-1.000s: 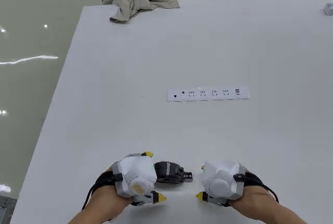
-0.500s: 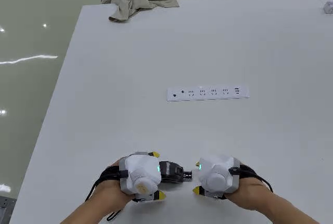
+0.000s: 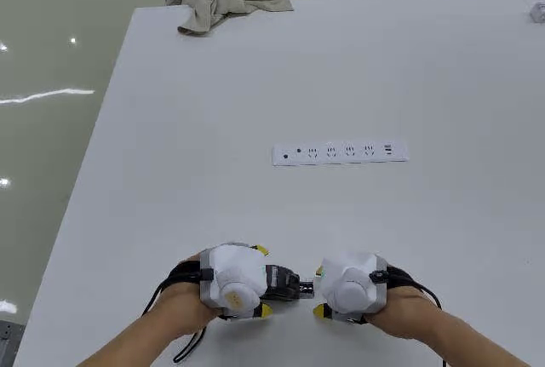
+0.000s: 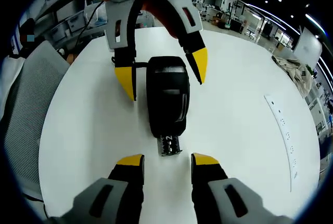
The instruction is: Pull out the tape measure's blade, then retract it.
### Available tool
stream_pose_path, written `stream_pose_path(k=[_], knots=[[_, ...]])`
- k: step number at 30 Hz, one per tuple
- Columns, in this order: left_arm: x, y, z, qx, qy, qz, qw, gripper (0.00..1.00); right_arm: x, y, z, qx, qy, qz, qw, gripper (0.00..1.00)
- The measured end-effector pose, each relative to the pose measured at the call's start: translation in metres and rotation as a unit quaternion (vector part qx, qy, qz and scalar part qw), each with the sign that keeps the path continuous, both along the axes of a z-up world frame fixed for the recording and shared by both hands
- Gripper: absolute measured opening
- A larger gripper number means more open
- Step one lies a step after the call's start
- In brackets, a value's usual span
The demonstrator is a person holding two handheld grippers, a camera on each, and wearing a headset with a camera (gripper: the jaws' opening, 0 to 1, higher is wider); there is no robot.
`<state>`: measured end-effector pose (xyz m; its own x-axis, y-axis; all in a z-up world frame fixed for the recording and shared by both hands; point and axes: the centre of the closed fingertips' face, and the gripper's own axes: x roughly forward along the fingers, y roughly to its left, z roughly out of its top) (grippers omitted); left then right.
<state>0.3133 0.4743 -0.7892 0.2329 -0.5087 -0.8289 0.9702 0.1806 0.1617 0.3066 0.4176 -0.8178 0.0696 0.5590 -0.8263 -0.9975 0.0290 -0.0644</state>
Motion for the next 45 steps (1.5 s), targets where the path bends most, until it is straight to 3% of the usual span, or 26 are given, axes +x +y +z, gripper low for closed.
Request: stream_pose_path(k=[13,26,45], knots=[[0.0,-0.006,-0.004,0.002,0.007,-0.019,0.9998,0.43,0.0,0.006,-0.006,0.007,0.028,0.015,0.9995,0.36],[0.001,-0.012,-0.004,0.002,0.006,-0.036,0.9993,0.39,0.0,0.011,-0.009,0.004,0.022,0.037,0.9991,0.31],[0.001,-0.015,-0.007,0.009,0.013,-0.049,0.9987,0.36,0.0,0.012,-0.009,0.005,0.038,0.043,0.9983,0.18]])
